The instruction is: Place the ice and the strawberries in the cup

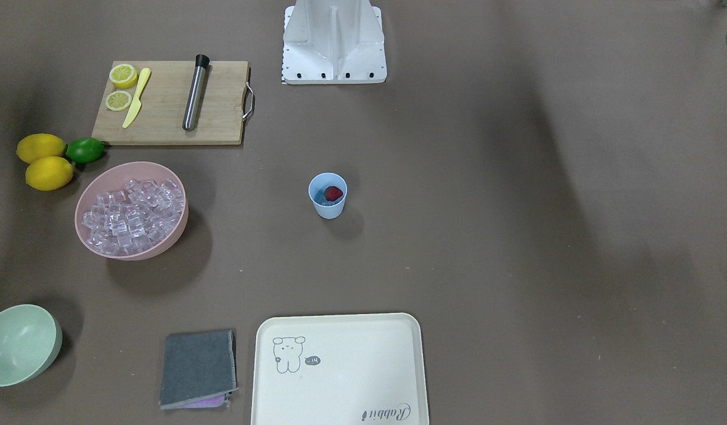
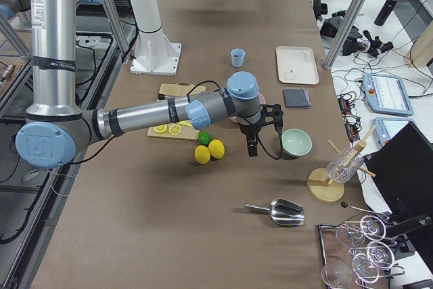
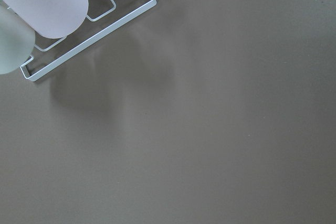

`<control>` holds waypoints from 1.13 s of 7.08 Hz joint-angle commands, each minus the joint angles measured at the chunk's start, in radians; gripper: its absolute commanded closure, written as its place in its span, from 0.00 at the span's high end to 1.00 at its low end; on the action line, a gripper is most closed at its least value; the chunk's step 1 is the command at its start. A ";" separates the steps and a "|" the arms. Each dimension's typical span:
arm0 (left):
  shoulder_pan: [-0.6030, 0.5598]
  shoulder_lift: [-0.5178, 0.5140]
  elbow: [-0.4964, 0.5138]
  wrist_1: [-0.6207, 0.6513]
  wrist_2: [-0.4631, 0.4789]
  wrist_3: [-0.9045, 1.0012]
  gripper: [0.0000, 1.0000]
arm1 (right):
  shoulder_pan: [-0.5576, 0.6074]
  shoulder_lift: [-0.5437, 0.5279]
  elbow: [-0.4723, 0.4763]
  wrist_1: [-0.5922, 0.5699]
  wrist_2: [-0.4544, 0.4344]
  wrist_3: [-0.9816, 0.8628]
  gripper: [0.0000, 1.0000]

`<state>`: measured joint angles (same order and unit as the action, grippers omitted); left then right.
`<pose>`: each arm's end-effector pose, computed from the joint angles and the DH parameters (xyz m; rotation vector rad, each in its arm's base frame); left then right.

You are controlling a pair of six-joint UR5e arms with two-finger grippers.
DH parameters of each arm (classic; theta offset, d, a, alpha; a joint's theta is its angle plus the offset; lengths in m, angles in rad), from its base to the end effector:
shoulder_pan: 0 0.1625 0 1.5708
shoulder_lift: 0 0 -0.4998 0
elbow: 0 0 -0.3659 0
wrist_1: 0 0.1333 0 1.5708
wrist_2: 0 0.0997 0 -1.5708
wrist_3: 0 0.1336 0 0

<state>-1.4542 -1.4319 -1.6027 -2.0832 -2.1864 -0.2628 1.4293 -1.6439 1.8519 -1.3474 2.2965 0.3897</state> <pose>-0.0058 -0.4329 0.7575 0.2708 0.6697 -0.0150 -0.0198 -0.4556 0.6345 0.2101 -0.7967 0.0775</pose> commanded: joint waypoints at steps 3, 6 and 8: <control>0.000 -0.007 -0.005 -0.002 -0.003 0.000 0.97 | -0.055 -0.066 -0.040 -0.001 0.001 0.000 1.00; 0.001 -0.012 -0.002 0.000 -0.003 0.000 0.98 | -0.058 -0.063 -0.039 0.001 0.000 0.000 1.00; 0.002 -0.018 -0.002 0.002 -0.003 0.000 0.97 | -0.058 -0.063 -0.033 0.001 -0.002 0.000 1.00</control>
<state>-1.4529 -1.4456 -1.6050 -2.0827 -2.1891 -0.2623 1.3716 -1.7078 1.8171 -1.3469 2.2955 0.3896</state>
